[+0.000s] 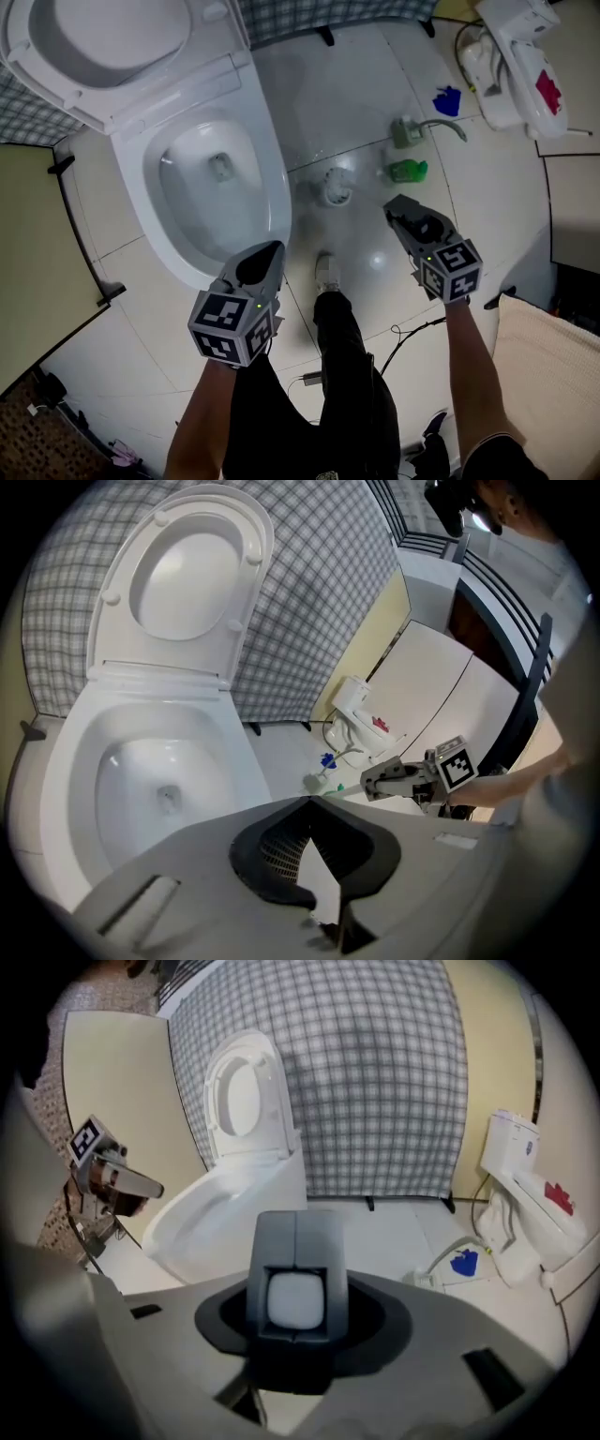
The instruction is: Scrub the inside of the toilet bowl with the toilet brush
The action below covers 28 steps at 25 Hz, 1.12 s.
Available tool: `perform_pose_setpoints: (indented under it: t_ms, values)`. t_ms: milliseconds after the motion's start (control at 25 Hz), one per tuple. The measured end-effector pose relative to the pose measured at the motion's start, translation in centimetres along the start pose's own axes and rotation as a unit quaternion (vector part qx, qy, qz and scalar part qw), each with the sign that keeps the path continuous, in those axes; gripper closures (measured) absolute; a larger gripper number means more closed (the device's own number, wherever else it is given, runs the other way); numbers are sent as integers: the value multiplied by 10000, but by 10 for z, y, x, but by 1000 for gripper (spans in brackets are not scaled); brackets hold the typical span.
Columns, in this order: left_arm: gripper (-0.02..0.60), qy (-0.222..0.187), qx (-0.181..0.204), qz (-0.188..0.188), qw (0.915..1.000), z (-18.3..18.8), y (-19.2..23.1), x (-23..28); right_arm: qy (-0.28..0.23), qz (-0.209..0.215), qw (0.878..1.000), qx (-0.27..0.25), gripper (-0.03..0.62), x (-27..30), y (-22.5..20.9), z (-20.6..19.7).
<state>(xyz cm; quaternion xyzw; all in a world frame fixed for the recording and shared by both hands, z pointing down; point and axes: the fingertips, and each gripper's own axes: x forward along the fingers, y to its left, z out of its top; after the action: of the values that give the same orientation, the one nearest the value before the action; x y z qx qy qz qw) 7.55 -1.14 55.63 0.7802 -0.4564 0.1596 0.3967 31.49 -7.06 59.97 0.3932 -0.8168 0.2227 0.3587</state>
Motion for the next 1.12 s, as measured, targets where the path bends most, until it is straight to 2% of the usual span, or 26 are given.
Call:
perform_pose_setpoints:
  t_ms: [160,400,720,1120]
  values:
    - [572,24,-129,65,9999,-14,5,0,570,-138,9982,-140,410,36,-9,-32]
    - [572,59,-283,124,9995,-30,10,-2,1246,-248,9919,-63,410,85,-6,-64]
    - [572,94,-422,160,9989,-42,22,-9,1669,-550,9844,54,410,125,-1,-75]
    - [572,-32,-609,309,9977,-36,37,-17,2018,-1046,9720,589,410,157,-4,-84]
